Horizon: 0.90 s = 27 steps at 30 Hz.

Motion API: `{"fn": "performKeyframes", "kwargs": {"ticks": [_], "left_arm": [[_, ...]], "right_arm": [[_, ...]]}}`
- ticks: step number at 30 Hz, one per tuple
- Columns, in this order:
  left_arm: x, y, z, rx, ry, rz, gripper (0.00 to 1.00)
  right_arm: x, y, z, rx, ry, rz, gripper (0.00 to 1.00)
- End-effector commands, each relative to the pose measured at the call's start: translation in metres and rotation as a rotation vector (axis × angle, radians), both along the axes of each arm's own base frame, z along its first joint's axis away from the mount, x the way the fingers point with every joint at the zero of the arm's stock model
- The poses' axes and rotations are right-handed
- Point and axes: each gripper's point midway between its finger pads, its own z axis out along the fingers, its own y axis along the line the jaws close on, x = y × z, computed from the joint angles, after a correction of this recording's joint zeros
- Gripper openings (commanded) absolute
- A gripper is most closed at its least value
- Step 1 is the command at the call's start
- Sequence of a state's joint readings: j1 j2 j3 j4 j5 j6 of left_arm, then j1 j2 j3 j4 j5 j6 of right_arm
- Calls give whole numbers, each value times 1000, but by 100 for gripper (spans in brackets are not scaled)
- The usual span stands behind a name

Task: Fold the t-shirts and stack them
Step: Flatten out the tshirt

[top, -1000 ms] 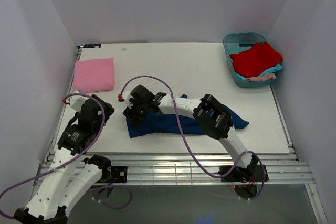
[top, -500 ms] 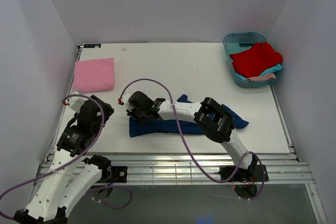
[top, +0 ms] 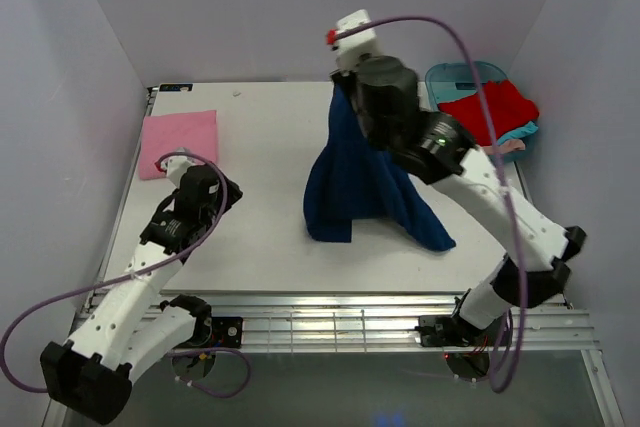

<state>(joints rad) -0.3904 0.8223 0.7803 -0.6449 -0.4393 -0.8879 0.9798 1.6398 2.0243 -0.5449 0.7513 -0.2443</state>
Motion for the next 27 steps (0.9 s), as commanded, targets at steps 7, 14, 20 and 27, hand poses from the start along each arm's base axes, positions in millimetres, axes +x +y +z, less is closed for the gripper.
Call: {"fn": "performKeyframes", "kwargs": {"ticks": [7, 14, 20, 27], "left_arm": [[70, -108, -40, -46, 104, -460, 66], [112, -175, -53, 24, 110, -587, 66], [97, -225, -94, 32, 213, -634, 66], [93, -227, -127, 39, 231, -612, 65]], "right_arm": [[-44, -159, 20, -208, -85, -497, 8], [-61, -196, 1, -244, -83, -607, 8], [-65, -198, -8, -150, -74, -561, 8], [-62, -192, -25, -123, -34, -512, 8]]}}
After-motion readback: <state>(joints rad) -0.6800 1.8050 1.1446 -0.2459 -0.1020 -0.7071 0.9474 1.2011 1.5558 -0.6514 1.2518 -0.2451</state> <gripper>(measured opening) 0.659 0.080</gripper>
